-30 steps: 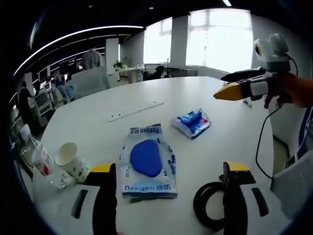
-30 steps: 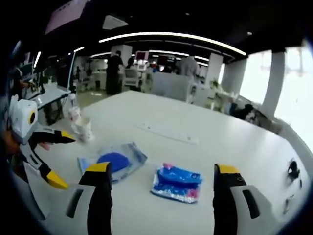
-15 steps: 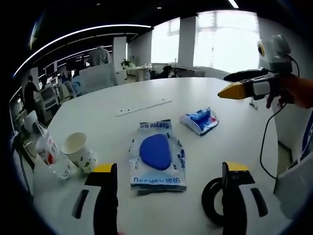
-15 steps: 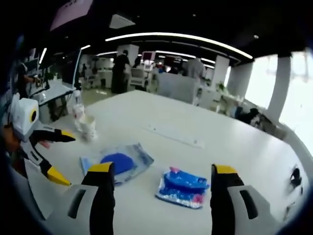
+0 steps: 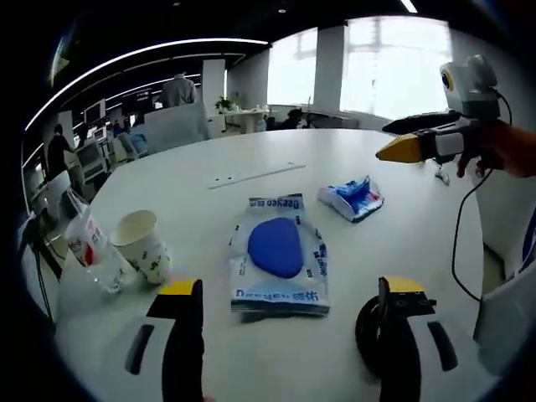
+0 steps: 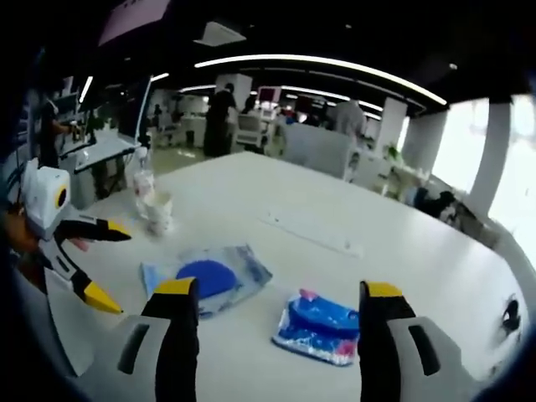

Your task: Arrange the tabletop items into an orderly group along one side of the table until the central work area is clear of visible clutter.

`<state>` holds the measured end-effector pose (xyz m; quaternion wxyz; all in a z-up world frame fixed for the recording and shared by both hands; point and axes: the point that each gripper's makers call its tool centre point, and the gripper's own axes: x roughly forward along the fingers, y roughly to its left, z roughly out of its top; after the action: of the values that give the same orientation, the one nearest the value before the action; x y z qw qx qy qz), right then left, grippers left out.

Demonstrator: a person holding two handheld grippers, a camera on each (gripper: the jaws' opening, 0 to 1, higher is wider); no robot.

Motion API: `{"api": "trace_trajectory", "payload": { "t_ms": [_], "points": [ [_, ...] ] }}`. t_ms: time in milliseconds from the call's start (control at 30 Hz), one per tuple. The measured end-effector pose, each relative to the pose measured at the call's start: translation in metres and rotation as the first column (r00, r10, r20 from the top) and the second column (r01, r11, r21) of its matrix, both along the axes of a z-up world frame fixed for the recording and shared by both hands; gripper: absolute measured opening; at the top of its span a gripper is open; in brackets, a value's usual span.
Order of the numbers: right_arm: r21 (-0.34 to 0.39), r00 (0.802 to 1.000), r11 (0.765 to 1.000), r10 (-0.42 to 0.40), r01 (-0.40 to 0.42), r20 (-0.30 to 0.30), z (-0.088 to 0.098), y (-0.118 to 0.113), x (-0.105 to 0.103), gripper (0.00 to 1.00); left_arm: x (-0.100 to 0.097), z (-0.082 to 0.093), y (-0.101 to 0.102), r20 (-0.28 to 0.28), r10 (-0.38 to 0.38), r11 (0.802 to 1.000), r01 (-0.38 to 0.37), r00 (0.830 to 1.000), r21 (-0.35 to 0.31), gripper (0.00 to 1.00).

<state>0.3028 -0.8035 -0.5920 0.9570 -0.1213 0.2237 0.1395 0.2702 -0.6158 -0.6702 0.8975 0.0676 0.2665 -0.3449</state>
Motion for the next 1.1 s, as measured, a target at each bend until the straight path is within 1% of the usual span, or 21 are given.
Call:
{"api": "trace_trajectory", "payload": {
  "t_ms": [100, 200, 433, 500, 633, 667, 867, 1100],
  "points": [
    [0.006, 1.000, 1.000, 0.011, -0.011, -0.006, -0.004, 0.001, 0.004, 0.74, 0.001, -0.003, 0.002, -0.010, 0.015, 1.000, -0.015, 1.000, -0.007, 0.82],
    [0.009, 0.999, 1.000, 0.030, -0.030, -0.028, -0.012, 0.003, 0.007, 0.73, -0.001, -0.007, 0.004, -0.021, 0.026, 1.000, -0.026, 0.999, -0.005, 0.80],
    [0.017, 0.997, 0.998, 0.061, -0.060, -0.038, -0.019, 0.005, 0.019, 0.70, 0.000, -0.015, 0.009, -0.044, 0.065, 0.998, -0.065, 0.997, -0.002, 0.78],
    [0.015, 0.997, 0.998, 0.065, -0.065, -0.039, -0.021, 0.004, 0.022, 0.68, -0.001, -0.017, 0.009, -0.049, 0.074, 0.997, -0.074, 0.996, 0.000, 0.78],
    [0.021, 0.995, 0.996, 0.084, -0.083, -0.060, -0.028, 0.005, 0.024, 0.68, -0.004, -0.022, 0.008, -0.055, 0.077, 0.997, -0.076, 0.996, 0.014, 0.75],
    [0.012, 0.994, 0.996, 0.091, -0.091, -0.063, -0.030, 0.006, 0.025, 0.67, -0.004, -0.024, 0.007, -0.059, 0.077, 0.997, -0.076, 0.995, 0.018, 0.74],
    [0.016, 0.990, 0.993, 0.120, -0.119, -0.073, -0.036, 0.011, 0.030, 0.59, -0.007, -0.031, 0.004, -0.100, 0.084, 0.996, -0.083, 0.991, 0.012, 0.65],
    [0.019, 0.985, 0.990, 0.139, -0.138, -0.100, -0.049, 0.013, 0.035, 0.56, -0.006, -0.041, 0.000, -0.126, 0.091, 0.996, -0.090, 0.988, 0.013, 0.62]
  ]
}}
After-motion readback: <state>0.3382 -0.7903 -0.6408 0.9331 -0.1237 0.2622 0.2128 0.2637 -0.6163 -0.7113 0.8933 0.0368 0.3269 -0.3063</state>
